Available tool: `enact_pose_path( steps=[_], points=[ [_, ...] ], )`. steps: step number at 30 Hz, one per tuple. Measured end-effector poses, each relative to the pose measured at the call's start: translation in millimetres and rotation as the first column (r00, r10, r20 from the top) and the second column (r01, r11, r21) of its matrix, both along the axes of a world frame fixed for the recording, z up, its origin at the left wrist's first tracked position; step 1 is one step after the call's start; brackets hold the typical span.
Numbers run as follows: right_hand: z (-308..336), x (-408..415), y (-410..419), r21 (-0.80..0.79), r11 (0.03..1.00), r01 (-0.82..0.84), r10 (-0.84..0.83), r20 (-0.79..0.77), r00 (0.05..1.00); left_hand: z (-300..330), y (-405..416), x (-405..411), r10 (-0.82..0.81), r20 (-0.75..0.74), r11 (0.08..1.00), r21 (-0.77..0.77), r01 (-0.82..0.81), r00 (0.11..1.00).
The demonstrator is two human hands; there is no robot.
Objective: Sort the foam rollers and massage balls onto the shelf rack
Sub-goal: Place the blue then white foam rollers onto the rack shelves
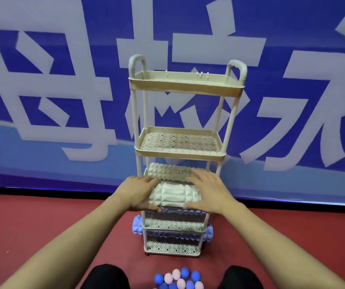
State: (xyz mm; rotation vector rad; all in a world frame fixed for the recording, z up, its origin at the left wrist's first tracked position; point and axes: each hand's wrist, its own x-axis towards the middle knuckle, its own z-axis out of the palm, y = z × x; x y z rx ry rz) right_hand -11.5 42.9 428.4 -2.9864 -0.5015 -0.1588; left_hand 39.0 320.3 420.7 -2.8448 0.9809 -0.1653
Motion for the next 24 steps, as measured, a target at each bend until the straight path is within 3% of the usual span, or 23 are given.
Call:
enact_pose_path(
  steps=[2,6,10,12,14,16,18,24],
  points=[
    [-4,11,-3,-0.079,0.996,-0.049,0.040,-0.115,0.993,-10,1,6,-0.054,0.034,0.997,-0.062,0.056,0.998],
    [-3,15,-3,-0.094,0.996,0.004,-0.020,-0.173,0.985,-27,-3,16,-0.094,0.086,0.989,-0.109,0.103,0.992],
    [-17,21,-4,-0.176,0.980,0.097,-0.131,-0.192,0.973,-37,-4,27,0.050,-0.053,0.991,-0.122,-0.056,0.997],
    [-28,23,-10,-0.223,0.960,0.169,-0.217,-0.207,0.954,-38,4,30,0.123,-0.037,0.963,-0.237,-0.128,0.992],
    [-38,27,-16,-0.255,0.940,0.228,-0.280,-0.191,0.941,-37,13,32,0.254,0.006,0.831,-0.513,-0.215,0.967],
    [-46,32,-16,-0.262,0.927,0.268,-0.317,-0.167,0.933,-33,19,34,0.400,-0.111,0.561,-0.755,-0.339,0.910],
    [-51,40,-9,-0.263,0.919,0.293,-0.338,-0.142,0.931,-28,19,41,0.412,-0.264,0.358,-0.833,-0.421,0.872],
    [-59,77,20,-0.322,0.912,0.253,-0.293,-0.084,0.952,-13,0,59,0.144,-0.396,0.126,-0.902,-0.413,0.907]
  ],
)
